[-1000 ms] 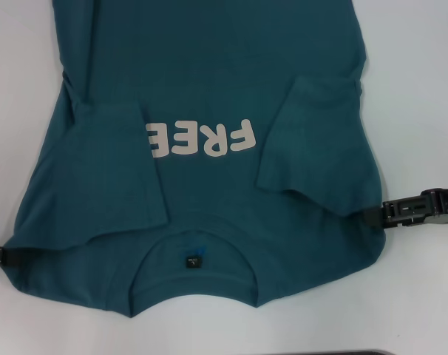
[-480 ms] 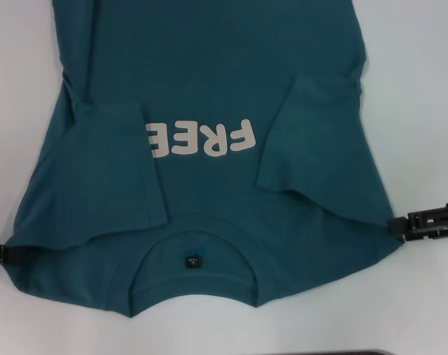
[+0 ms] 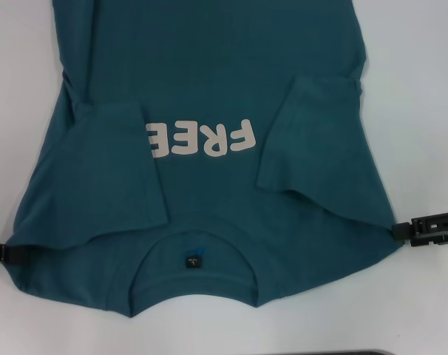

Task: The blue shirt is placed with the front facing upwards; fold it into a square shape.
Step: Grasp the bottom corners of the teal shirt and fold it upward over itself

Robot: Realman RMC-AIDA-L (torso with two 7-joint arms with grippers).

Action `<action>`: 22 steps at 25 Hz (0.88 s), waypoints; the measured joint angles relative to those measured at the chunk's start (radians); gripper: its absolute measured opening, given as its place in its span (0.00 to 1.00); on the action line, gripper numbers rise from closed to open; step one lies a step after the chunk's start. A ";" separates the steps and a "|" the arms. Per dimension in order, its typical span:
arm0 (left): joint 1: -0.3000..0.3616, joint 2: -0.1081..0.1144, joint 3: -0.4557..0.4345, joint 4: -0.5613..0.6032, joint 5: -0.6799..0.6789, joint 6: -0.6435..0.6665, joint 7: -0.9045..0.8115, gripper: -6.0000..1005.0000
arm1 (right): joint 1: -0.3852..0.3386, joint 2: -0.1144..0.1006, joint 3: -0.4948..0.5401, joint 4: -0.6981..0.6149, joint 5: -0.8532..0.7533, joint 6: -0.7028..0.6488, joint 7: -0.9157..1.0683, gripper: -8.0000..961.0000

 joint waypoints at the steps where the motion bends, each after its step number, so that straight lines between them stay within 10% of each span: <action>1: 0.000 0.000 0.000 0.000 0.000 0.000 0.000 0.03 | 0.000 0.001 -0.001 0.001 0.000 0.002 0.001 0.73; 22: -0.008 0.002 0.000 0.001 0.000 -0.010 0.000 0.03 | 0.027 0.029 -0.005 0.005 -0.025 0.027 0.014 0.72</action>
